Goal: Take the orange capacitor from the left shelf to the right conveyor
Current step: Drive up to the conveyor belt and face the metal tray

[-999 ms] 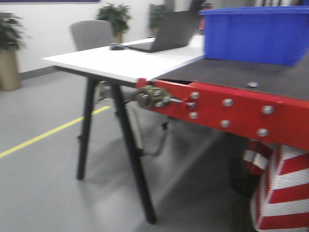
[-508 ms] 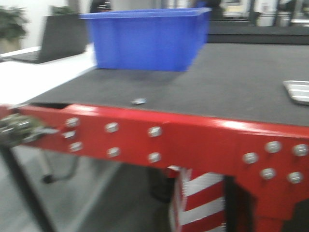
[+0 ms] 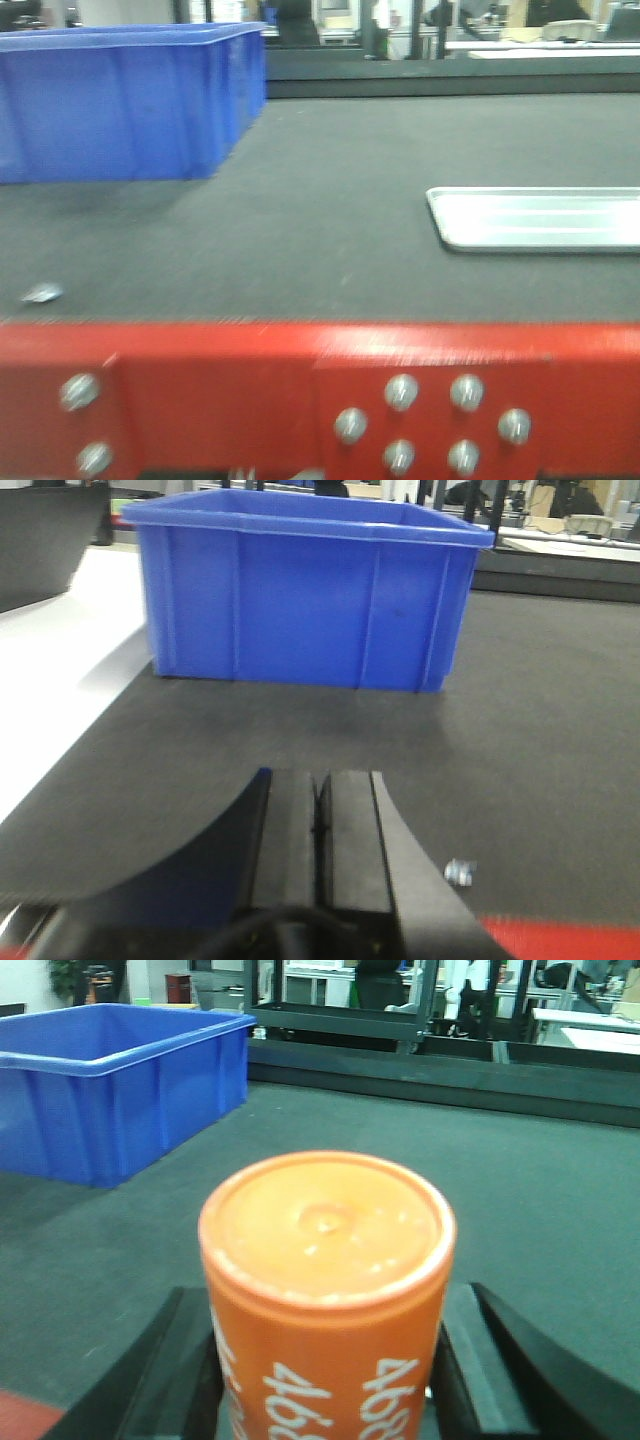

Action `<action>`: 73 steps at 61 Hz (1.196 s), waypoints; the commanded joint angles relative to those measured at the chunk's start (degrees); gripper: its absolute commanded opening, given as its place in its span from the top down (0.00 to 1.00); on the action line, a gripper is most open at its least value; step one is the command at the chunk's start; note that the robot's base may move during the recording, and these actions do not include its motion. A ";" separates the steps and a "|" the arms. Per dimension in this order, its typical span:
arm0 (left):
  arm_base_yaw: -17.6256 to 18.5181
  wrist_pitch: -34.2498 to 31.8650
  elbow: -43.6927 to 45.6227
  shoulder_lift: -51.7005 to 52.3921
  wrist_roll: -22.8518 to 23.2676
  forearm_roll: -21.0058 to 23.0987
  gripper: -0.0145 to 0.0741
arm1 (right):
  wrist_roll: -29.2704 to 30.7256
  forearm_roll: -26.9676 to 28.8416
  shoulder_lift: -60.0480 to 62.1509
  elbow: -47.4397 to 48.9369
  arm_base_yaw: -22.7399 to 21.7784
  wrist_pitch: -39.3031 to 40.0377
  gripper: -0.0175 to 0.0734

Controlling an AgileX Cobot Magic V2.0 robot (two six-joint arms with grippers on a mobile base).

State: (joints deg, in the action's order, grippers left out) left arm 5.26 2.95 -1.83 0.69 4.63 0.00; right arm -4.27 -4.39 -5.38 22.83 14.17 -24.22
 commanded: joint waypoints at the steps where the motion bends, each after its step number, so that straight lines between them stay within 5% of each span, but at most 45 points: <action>1: 0.37 -5.13 0.31 1.10 0.08 0.00 0.95 | 0.22 -0.67 -0.68 1.53 -0.15 5.61 0.63; 73: 0.37 -5.13 0.31 1.10 0.08 0.00 0.95 | 0.22 -0.67 -0.68 1.53 -0.15 5.69 0.63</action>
State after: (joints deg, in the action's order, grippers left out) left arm 5.26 2.95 -1.83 0.69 4.63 0.00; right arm -4.27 -4.39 -5.38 22.83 14.17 -24.22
